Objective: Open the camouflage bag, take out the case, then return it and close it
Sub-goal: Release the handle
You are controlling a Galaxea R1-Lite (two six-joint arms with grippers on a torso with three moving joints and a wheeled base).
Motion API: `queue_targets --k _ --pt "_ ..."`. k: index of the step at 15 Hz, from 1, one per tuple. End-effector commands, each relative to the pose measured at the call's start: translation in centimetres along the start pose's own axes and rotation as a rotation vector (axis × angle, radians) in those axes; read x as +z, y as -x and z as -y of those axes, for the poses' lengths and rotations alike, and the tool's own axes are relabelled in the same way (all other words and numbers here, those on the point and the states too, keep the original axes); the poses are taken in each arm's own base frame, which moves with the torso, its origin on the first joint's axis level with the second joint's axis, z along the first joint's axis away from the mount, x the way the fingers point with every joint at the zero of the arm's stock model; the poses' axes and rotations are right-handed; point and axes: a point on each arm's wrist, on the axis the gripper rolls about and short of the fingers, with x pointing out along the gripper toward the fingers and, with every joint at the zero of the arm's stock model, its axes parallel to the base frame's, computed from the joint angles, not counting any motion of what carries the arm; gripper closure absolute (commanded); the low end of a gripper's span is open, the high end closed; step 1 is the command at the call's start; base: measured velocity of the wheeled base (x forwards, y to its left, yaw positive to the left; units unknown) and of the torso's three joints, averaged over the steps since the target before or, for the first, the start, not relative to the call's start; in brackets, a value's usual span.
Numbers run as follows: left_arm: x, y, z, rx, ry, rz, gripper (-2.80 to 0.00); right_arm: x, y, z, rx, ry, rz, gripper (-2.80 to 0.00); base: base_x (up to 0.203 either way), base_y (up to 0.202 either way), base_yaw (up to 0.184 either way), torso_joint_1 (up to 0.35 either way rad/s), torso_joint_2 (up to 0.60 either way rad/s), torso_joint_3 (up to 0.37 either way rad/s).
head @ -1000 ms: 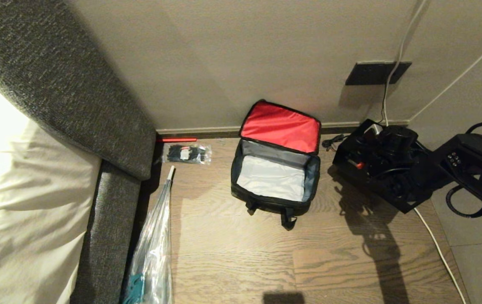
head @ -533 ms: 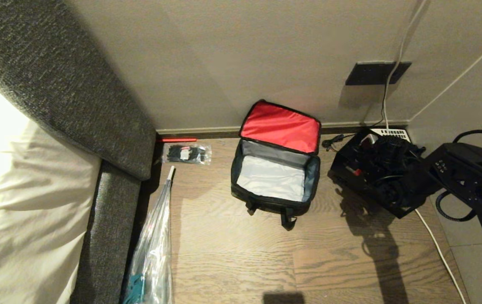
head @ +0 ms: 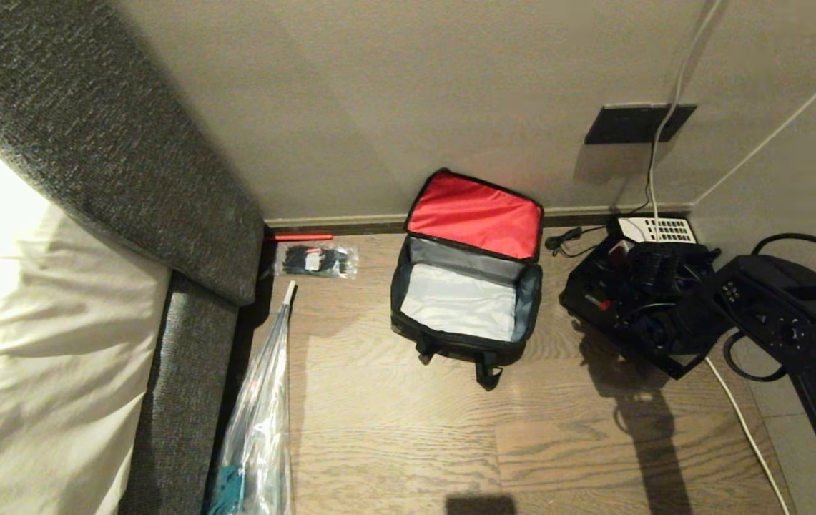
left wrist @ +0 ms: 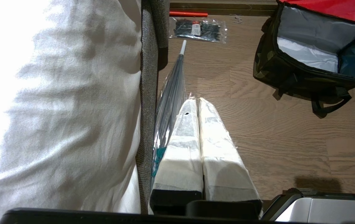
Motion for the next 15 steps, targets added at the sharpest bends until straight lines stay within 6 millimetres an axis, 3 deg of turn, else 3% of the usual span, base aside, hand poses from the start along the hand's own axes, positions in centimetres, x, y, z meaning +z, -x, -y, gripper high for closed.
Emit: queue_targets --k 1,5,6,10,15 --pt "0.0 0.0 0.0 0.001 0.001 0.001 0.00 -0.6 -0.3 -1.2 0.010 0.026 -0.015 0.00 0.000 0.000 0.000 0.000 0.00 0.000" --pt "0.0 0.0 0.0 0.001 0.001 0.001 0.00 -0.8 -0.5 -2.2 0.029 0.043 0.005 0.00 0.000 0.000 0.000 0.000 0.00 0.000" --pt "0.0 0.0 0.0 0.001 0.001 0.001 0.00 -0.9 -0.5 -2.2 0.034 0.052 0.002 -2.80 0.000 0.000 0.000 0.000 0.00 0.000" --pt "0.0 0.0 0.0 0.001 0.001 0.001 0.00 -2.0 0.2 -3.3 0.106 0.089 -0.002 -2.80 0.000 0.000 0.000 0.000 0.00 0.000" --pt "0.0 0.0 0.0 0.001 0.001 0.001 0.00 -4.9 2.2 -4.3 0.250 0.214 0.006 -2.80 0.000 0.000 0.000 0.000 0.00 0.000"
